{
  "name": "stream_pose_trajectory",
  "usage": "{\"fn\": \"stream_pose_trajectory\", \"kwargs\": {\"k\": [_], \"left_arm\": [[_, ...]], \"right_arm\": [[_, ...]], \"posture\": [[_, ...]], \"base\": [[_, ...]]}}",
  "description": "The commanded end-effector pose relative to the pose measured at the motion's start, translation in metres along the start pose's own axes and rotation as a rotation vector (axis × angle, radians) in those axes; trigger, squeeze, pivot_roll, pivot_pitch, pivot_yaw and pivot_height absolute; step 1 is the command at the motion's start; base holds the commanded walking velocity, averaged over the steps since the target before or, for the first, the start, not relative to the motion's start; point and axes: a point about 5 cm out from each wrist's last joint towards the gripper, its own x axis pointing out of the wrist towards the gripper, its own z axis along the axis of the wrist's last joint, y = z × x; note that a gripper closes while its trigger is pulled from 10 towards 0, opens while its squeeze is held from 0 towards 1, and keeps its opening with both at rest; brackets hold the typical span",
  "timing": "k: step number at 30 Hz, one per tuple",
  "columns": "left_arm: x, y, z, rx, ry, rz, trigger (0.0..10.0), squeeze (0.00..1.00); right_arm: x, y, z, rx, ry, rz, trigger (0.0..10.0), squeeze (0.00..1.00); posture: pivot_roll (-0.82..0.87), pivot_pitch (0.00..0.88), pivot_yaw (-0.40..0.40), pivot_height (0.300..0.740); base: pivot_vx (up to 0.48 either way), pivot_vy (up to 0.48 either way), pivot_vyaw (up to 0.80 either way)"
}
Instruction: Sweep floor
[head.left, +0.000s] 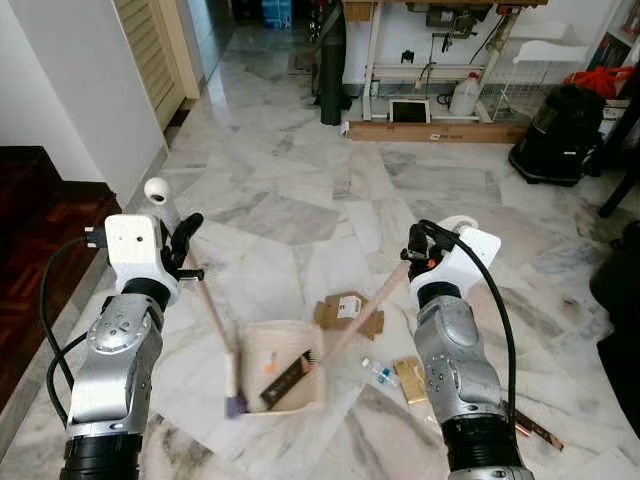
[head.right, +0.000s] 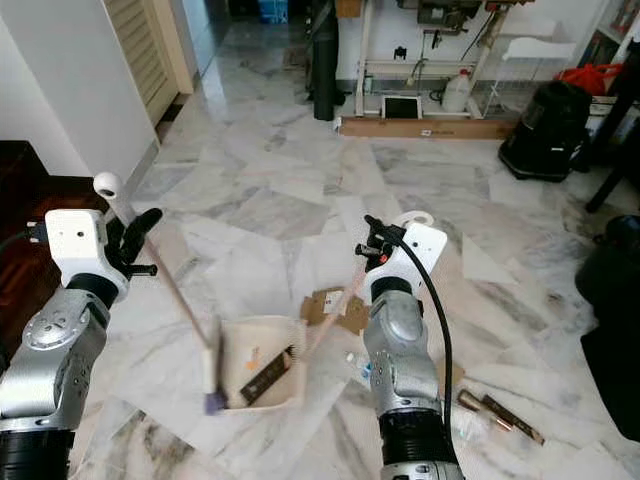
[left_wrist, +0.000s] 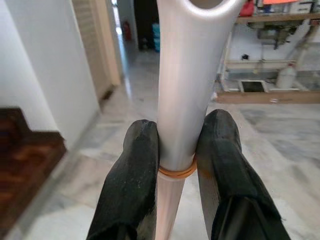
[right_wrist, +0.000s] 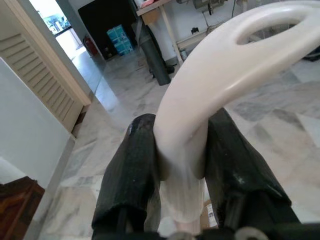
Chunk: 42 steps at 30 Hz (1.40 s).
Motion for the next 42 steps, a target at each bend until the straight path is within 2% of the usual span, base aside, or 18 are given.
{"fn": "stream_pose_trajectory", "kwargs": {"k": [1, 2, 4, 6, 9, 11, 15, 21, 29, 37, 42], "left_arm": [[-0.001, 0.001, 0.009, 0.087, -0.071, 0.012, 10.0, 0.0], [-0.001, 0.001, 0.009, 0.087, -0.071, 0.012, 10.0, 0.0], [-0.005, 0.003, 0.003, 0.154, -0.067, 0.04, 10.0, 0.0], [-0.007, 0.002, -0.001, 0.15, -0.064, 0.048, 10.0, 0.0], [-0.022, -0.002, -0.017, 0.159, -0.034, 0.049, 10.0, 0.0], [-0.028, -0.003, -0.02, 0.162, -0.029, 0.046, 10.0, 0.0], [-0.036, -0.008, -0.023, 0.143, -0.039, 0.044, 10.0, 0.0], [-0.024, -0.019, -0.012, 0.07, -0.11, 0.055, 10.0, 0.0], [-0.02, -0.02, -0.01, 0.03, -0.125, 0.069, 10.0, 0.0], [-0.02, -0.025, -0.013, 0.022, -0.121, 0.057, 10.0, 0.0], [-0.019, -0.031, -0.017, 0.028, -0.107, 0.035, 10.0, 0.0]], "right_arm": [[0.001, 0.006, 0.015, 0.022, -0.079, 0.029, 10.0, 0.0], [0.001, 0.006, 0.015, 0.022, -0.079, 0.029, 10.0, 0.0], [0.0, 0.009, 0.018, -0.018, -0.107, 0.056, 10.0, 0.0], [-0.001, 0.01, 0.019, -0.03, -0.114, 0.068, 10.0, 0.0], [-0.007, 0.013, 0.03, -0.073, -0.189, 0.114, 10.0, 0.0], [-0.009, 0.012, 0.032, -0.098, -0.2, 0.118, 10.0, 0.0], [-0.013, 0.0, 0.033, -0.135, -0.21, 0.084, 10.0, 0.0], [-0.02, -0.015, 0.036, -0.2, -0.215, 0.076, 10.0, 0.0], [-0.024, -0.028, 0.038, -0.204, -0.224, 0.018, 10.0, 0.0], [-0.028, -0.028, 0.032, -0.199, -0.205, 0.013, 10.0, 0.0], [-0.024, -0.021, 0.032, -0.183, -0.205, 0.026, 10.0, 0.0]], "posture": [[-0.01, 0.0, 0.031, 0.74], [-0.01, 0.0, 0.031, 0.74], [-0.01, 0.0, 0.026, 0.74], [-0.01, 0.0, 0.025, 0.74], [-0.03, 0.0, 0.019, 0.74], [-0.04, 0.0, 0.02, 0.74], [-0.04, 0.0, 0.012, 0.74], [-0.05, 0.0, -0.004, 0.74], [-0.06, 0.0, 0.002, 0.74], [-0.06, 0.0, 0.003, 0.74], [-0.05, 0.0, 0.009, 0.74]], "base": [[0.0, 0.0, 0.0], [0.0, 0.0, 0.0], [0.0, 0.0, 0.0], [0.0, 0.0, 0.0], [0.0, 0.0, 0.0], [0.0, 0.0, 0.0], [0.0, 0.0, 0.0], [0.0, 0.0, 0.0], [0.0, 0.0, 0.15], [0.0, 0.0, 0.8], [0.0, 0.0, 0.8]]}}
